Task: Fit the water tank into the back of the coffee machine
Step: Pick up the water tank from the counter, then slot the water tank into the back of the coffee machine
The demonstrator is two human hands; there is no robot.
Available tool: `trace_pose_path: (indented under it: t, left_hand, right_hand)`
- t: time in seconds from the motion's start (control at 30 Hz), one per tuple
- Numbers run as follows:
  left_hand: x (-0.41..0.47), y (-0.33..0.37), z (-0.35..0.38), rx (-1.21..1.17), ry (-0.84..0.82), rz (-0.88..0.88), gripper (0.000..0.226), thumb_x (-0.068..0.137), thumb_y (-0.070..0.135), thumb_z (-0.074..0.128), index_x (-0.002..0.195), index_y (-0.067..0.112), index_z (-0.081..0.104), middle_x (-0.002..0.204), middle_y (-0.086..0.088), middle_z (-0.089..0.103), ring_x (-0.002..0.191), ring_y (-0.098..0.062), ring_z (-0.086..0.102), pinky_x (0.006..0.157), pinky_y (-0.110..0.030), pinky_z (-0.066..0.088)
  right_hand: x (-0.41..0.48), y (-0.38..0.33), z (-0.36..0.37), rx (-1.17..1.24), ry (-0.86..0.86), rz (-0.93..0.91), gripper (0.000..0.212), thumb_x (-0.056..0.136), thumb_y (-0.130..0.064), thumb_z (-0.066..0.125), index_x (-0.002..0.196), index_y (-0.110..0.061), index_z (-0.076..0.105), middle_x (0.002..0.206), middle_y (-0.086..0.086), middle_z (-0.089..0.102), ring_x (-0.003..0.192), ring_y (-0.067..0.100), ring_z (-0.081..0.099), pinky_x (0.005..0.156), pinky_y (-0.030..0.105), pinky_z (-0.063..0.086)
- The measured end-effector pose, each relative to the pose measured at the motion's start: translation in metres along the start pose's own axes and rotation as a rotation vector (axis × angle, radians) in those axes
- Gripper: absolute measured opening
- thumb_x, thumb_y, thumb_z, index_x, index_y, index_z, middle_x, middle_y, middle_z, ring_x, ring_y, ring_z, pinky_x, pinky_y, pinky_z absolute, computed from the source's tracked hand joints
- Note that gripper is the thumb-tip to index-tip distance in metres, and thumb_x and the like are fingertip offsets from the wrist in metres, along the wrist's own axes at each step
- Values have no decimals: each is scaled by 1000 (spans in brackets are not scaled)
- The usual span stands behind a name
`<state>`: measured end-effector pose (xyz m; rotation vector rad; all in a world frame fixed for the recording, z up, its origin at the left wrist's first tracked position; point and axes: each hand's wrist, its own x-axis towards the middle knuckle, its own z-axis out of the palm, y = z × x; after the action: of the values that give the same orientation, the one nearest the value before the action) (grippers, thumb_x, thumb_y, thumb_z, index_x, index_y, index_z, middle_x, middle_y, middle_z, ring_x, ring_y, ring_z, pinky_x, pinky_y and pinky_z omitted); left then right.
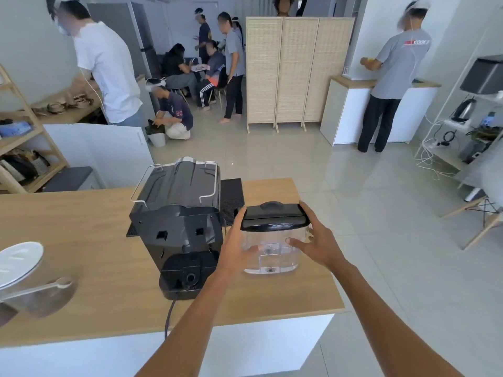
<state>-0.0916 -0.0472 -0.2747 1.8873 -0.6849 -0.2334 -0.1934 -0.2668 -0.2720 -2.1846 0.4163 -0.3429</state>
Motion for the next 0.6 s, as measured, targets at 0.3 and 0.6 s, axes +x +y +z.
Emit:
trace_pose_path:
  t: [0.3,0.6]
  left_hand:
    - [1,-8,9,77,90,11,99,72,67,67,151,67,6,153,-14,52,120,-60,48,95,-64,50]
    - [8,-23,7,67,117,29,104,55,86,48,150,68,10,56,-12,30,53,-23,25,55,-34,27]
  right_hand:
    - [10,21,14,-47,30,-153,109,79,-31,88,158,-47,15,134,-14,57,86,41,66,83,49,60]
    - [10,22,19,-19,83,-152,106,81,-22,87,158,-44,19,130,-23,55,92,40,66,82,49,60]
